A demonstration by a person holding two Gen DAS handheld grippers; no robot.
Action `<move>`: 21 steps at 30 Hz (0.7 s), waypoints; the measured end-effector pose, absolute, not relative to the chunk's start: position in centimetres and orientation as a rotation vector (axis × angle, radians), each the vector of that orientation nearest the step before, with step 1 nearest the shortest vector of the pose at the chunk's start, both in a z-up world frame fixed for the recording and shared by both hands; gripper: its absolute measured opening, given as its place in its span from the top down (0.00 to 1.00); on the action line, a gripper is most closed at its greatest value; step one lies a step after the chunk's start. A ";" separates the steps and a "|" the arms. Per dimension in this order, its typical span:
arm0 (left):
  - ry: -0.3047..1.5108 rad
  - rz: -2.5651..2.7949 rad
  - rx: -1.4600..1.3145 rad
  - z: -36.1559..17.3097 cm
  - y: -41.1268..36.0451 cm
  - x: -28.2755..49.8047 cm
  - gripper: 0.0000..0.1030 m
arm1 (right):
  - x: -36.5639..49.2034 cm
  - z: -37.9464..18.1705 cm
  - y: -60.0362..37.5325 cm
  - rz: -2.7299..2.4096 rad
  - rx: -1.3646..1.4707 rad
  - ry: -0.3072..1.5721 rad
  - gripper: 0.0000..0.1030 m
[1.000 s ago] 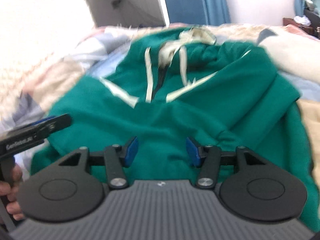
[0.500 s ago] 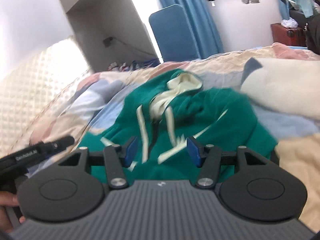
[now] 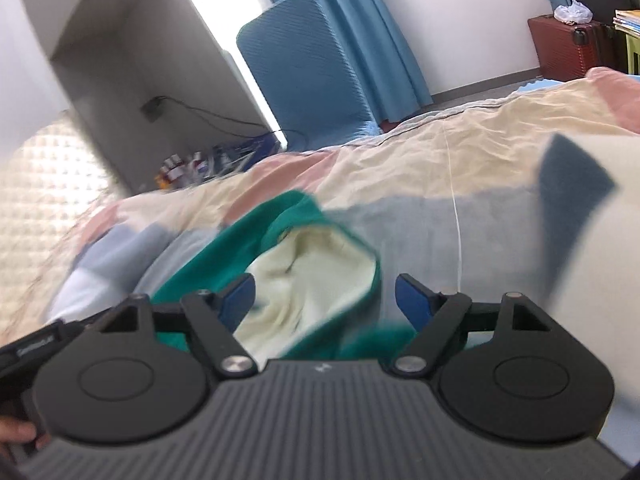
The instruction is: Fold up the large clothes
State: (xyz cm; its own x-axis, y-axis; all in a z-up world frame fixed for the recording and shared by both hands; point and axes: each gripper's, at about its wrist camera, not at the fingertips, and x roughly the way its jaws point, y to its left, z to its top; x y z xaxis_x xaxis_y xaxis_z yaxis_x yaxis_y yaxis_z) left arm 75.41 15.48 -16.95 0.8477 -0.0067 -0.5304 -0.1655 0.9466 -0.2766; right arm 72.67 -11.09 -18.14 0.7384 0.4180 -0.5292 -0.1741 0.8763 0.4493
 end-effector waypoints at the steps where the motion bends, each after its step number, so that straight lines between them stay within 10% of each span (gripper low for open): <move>1: 0.568 0.077 -0.322 -17.5 15.8 77.0 0.31 | 74.4 -18.9 -10.9 0.321 0.403 0.673 0.23; 11: 0.690 0.027 -0.473 -22.1 16.9 85.2 0.37 | 83.5 -23.1 -7.5 0.371 0.556 0.764 0.23; 16: 0.747 0.002 -0.420 -22.9 15.8 85.4 0.93 | 84.0 -23.3 -5.3 0.375 0.447 0.810 0.73; 21: 0.729 -0.020 -0.383 -20.0 15.8 83.6 0.95 | 81.9 -20.2 -4.9 0.410 0.346 0.748 0.81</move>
